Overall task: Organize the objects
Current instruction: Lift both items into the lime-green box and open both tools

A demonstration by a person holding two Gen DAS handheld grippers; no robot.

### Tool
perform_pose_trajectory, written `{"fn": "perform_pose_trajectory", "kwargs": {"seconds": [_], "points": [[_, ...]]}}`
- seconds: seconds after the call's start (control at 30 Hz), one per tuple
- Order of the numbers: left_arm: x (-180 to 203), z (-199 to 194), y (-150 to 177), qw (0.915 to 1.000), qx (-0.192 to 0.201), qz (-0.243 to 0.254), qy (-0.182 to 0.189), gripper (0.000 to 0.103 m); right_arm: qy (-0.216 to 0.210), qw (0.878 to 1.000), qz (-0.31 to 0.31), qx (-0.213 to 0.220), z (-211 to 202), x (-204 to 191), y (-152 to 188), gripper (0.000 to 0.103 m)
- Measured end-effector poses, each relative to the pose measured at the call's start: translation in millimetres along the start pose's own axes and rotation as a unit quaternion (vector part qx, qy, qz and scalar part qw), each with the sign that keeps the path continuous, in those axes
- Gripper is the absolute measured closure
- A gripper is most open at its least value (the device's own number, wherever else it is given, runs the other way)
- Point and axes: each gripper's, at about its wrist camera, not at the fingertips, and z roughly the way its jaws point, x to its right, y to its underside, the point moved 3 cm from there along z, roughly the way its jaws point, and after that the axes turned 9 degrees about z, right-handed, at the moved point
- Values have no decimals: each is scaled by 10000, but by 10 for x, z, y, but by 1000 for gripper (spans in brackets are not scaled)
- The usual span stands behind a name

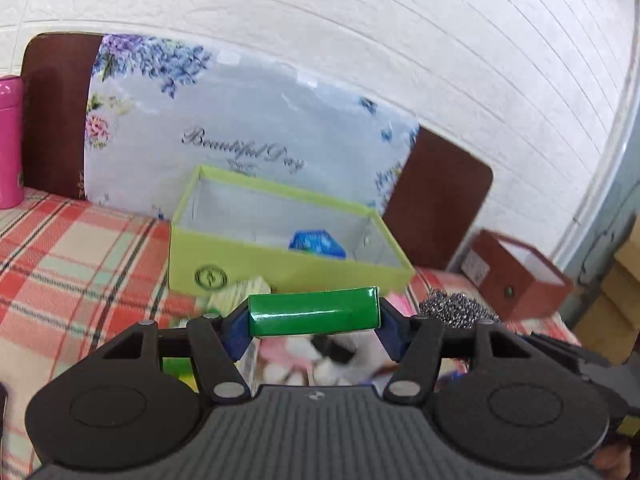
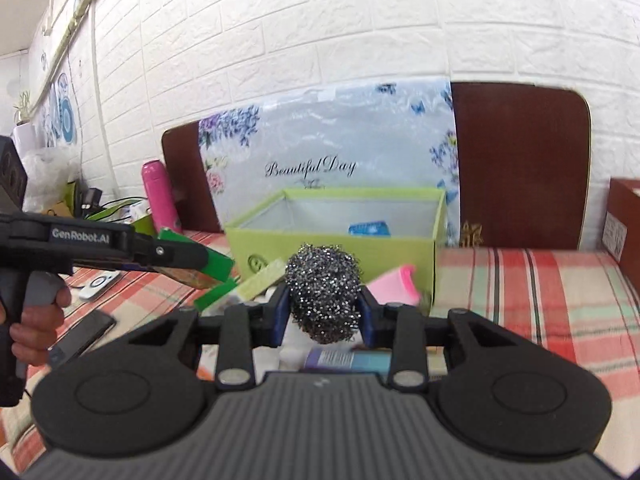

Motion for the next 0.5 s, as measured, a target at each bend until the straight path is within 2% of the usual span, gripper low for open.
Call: {"fn": "perform_pose_trajectory", "kwargs": {"seconds": [0.2,0.3,0.5], "points": [[-157,444,-432,9992,159,-376,-24,38,347,9993,-30,144,485,80,-327,69],[-214,722,-608,9991,173,-392,-67,38,533,9983,-75,215,734,166,-485,69],[-306,1265,-721,9994,-50,-337,-114,39,856,9959,-149,242,1217,338,-669,69]]}}
